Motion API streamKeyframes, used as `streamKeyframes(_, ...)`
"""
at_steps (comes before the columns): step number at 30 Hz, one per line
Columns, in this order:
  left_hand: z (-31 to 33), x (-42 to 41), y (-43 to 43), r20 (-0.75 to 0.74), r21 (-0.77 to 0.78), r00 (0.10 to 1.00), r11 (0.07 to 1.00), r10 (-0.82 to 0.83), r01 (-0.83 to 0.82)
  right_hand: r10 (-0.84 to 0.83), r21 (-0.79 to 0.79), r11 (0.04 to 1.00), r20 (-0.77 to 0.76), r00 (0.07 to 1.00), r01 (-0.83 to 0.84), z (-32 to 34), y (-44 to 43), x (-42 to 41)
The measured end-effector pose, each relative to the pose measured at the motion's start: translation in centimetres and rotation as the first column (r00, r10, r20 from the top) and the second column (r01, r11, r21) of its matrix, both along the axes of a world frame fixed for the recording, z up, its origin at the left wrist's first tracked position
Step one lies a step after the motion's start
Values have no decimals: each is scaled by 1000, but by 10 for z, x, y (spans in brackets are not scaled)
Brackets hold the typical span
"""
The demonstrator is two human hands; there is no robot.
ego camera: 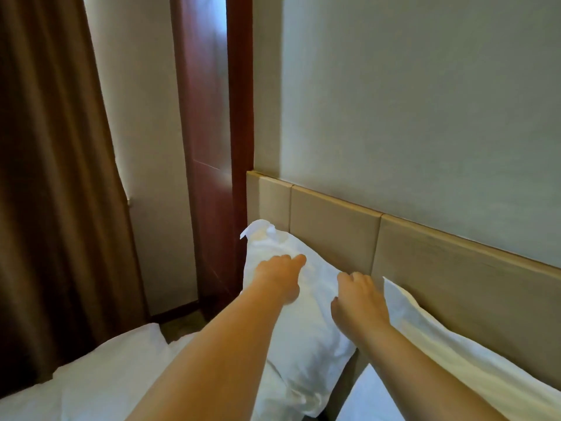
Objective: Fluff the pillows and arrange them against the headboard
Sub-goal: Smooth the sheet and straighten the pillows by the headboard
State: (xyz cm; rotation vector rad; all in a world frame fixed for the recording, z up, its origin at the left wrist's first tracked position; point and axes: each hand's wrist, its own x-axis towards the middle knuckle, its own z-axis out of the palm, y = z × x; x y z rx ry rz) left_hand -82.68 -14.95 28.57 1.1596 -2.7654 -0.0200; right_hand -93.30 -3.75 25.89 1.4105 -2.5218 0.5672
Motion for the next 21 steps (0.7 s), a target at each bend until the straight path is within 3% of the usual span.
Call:
streamKeyframes(8, -29, -81, -29, -101, -23, 984, 989, -149, 147, -112, 111, 988, 20, 993, 109, -10, -39, -27)
streamKeyframes(13, -45, -99, -44, -58, -30, 991, 993, -118, 116, -12, 272, 961, -112, 994, 42, -10, -45, -39)
streamKeyframes(21, -34, -110, -36, -101, -24, 983, 988, -151, 150, 93, 230, 972, -186, 978, -49, 9, -36, -51)
